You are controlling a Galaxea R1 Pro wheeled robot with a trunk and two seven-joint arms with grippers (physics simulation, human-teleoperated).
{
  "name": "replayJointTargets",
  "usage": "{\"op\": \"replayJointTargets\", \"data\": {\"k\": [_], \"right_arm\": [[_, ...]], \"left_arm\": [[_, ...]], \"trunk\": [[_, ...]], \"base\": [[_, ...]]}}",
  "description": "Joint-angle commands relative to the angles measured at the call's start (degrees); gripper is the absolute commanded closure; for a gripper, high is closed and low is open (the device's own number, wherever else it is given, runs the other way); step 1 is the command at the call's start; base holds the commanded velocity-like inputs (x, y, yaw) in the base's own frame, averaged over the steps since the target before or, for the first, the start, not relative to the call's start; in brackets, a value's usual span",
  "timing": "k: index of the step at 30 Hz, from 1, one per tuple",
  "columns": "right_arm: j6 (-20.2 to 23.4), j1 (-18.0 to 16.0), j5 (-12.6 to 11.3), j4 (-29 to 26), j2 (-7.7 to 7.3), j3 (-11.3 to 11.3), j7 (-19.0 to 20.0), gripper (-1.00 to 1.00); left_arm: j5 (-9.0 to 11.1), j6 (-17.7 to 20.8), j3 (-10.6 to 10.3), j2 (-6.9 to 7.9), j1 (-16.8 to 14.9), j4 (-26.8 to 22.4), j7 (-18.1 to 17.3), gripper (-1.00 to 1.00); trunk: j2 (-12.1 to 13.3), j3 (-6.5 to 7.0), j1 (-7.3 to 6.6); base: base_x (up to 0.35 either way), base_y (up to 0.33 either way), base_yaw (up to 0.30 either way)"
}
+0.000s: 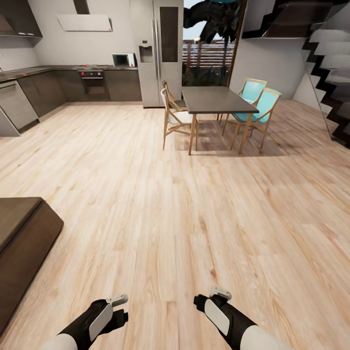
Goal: Place each of the two pumpkins and all three candles from the living room inside a cabinet in the living room (use any cabinet), then make sure every cabinet is closed, and position the cauldron so it is next to a table in the living room.
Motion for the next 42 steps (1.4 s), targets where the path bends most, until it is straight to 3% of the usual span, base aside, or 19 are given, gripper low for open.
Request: {"op": "replayJointTargets", "data": {"k": [1, 10, 12, 22, 42], "right_arm": [[0.25, -0.05, -0.25, -0.10, -0.04, 0.42, -0.43, -1.00], [0.28, -0.06, -0.25, -0.10, -0.03, 0.42, -0.42, -1.00], [-0.37, 0.60, -0.91, 0.55, -0.03, 0.33, 0.23, -1.00], [-1.82, 2.57, 0.11, 3.02, -0.01, 0.17, 0.57, -1.00], [-4.63, 2.77, 0.28, 2.68, -0.02, 0.28, 0.57, -1.00]], "left_arm": [[0.61, 0.17, -0.45, 0.07, -0.02, -0.17, 0.49, -1.00], [0.61, 0.17, -0.47, 0.07, -0.02, -0.13, 0.49, -1.00], [0.63, -0.49, -0.73, 0.07, 0.11, -0.68, 0.04, -1.00], [0.69, -0.88, -0.54, -0.39, 0.07, -0.82, 0.05, -1.00], [0.70, -0.88, -0.51, -0.46, 0.07, -0.83, 0.05, -1.00]], "trunk": [[-0.02, -0.05, 0.03], [-0.02, -0.05, 0.03], [-0.02, -0.05, 0.03], [-0.02, -0.05, 0.03], [-0.02, 0.50, 0.03]], "base": [[0.320, 0.000, 0.000], [0.320, 0.000, 0.000], [0.000, 0.000, 0.000], [0.000, 0.000, 0.000], [0.000, 0.000, 0.000]]}}
